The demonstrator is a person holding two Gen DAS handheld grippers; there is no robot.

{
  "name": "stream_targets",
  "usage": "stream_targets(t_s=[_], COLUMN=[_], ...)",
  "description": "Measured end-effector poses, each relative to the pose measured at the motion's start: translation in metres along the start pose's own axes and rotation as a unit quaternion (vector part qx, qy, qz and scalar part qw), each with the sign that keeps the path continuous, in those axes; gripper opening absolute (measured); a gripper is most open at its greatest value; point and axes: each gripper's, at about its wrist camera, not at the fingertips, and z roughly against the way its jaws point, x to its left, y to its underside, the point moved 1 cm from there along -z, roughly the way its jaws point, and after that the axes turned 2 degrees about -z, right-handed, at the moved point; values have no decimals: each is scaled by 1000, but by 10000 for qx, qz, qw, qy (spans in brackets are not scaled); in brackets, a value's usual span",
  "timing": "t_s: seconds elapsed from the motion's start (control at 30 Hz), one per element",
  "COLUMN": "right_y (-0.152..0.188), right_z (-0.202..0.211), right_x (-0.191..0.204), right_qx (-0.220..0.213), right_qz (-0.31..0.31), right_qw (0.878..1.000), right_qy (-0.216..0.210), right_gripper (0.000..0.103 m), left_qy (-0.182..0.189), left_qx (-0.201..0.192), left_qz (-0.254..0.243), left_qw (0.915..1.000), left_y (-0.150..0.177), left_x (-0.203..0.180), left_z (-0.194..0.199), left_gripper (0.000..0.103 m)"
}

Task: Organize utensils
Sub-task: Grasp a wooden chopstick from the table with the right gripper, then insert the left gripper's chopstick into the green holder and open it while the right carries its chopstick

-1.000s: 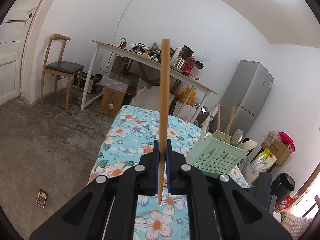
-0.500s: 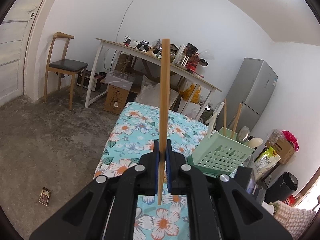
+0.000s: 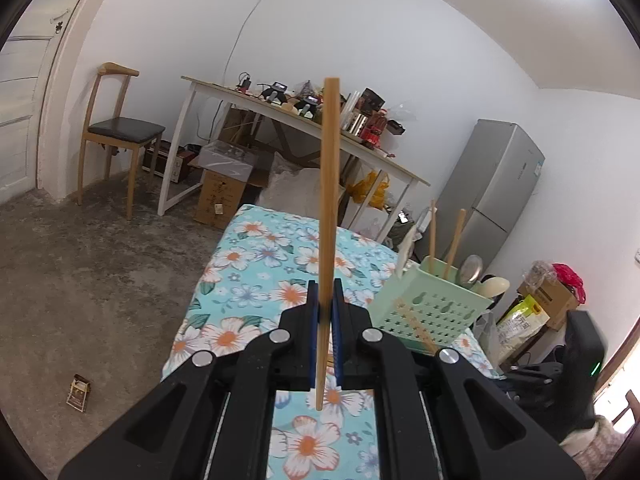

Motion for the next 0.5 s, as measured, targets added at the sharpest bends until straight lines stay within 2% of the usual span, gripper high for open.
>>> stream_targets(t_s=[0.07,0.1,0.17,0.23,0.4,0.47,0.5], right_y=[4,10,21,40,80,92,93], right_z=[16,22,27,26,3,-6,-8], right_x=[-18,-29,-41,-51,-59,-61,-61], right_qx=[42,140,288,486,972,1158,1197], right_qz=[-792,-1267,-1841,-2473,-3257,-3274,-3237], right_qw=[9960,9896,9774,9587,9329,9335,9356], right_qy=[-402,-660,-1000,-1321,-1191,-892,-743], right_gripper=[4,4,4,4,8,17,24], left_qy=[96,140,207,260,327,356,370], left_qx=[22,33,59,103,261,343,377], left_qz=[26,33,22,3,-18,-33,-36], left_qw=[9999,9999,9998,9996,9991,9988,9986], left_y=[0,0,0,0,4,6,6], left_x=[-3,-6,-10,-14,-18,-20,-21], left_z=[1,1,2,2,-2,-5,-6], left_gripper=[5,5,5,5,5,5,5])
